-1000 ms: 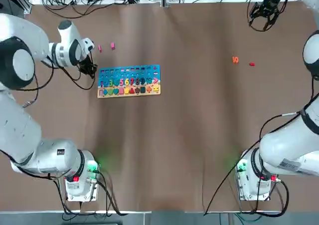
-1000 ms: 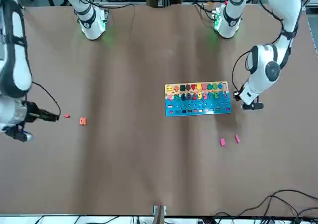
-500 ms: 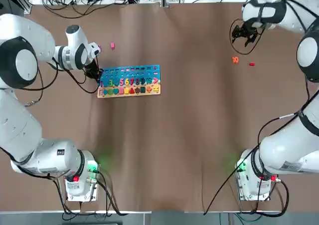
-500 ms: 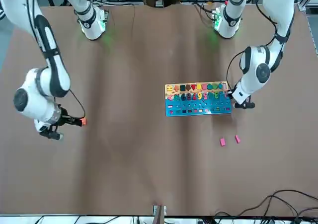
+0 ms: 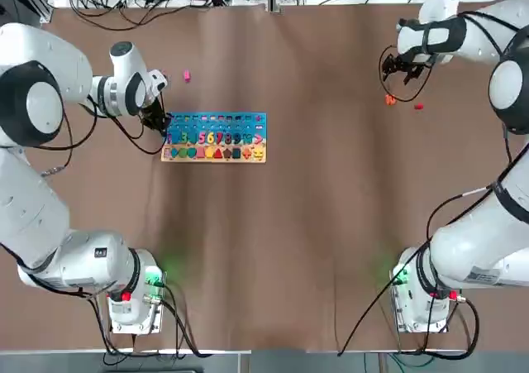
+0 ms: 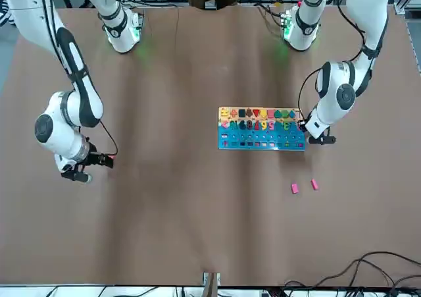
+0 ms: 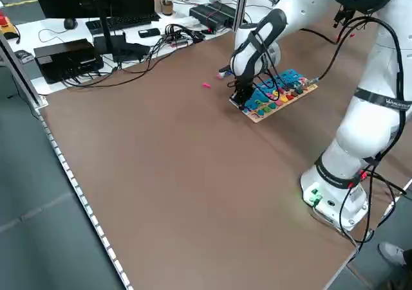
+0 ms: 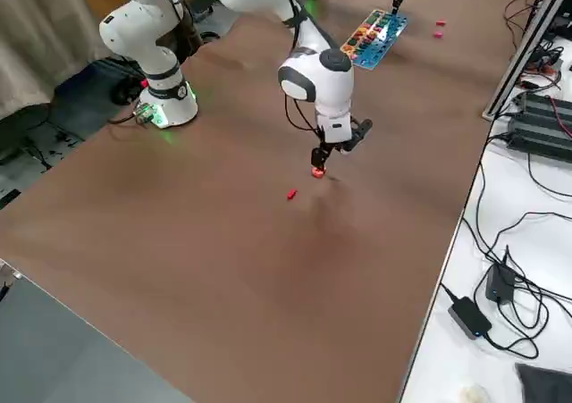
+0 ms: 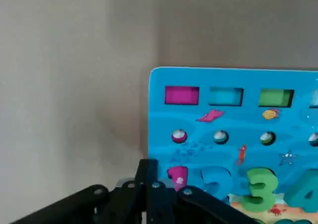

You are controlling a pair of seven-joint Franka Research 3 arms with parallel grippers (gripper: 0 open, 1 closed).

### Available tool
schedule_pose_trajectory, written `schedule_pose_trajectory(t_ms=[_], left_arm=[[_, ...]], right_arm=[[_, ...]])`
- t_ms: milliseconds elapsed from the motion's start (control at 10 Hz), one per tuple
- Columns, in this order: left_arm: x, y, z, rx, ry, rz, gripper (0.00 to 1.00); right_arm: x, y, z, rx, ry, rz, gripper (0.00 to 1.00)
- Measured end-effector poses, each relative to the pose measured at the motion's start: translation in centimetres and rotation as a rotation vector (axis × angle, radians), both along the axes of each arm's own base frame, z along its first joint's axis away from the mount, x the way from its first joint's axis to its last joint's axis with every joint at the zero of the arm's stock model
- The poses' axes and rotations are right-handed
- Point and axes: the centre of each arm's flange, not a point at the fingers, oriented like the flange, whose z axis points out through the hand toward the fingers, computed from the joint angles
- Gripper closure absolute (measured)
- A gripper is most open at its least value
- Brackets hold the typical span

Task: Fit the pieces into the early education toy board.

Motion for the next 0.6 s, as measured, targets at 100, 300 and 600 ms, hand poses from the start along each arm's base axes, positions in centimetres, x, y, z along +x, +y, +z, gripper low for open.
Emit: schedule_pose_trajectory(t_ms=[100,300,600], left_arm=[[0.0,0.0,0.0,0.000,0.000,0.001,0.99],[0.0,0.1,0.0,-0.001,0.000,0.002,0.99],[0.0,0.7,0.0,0.000,0.020,0.015,0.99]], right_arm=[[-0.2,-0.3,-0.6,-0.012,0.010,0.045,0.01],[-0.2,-0.8,-2.3,-0.013,0.013,0.117,0.01],[-0.4,-0.1,-3.3,-0.011,0.026,0.137,0.12]])
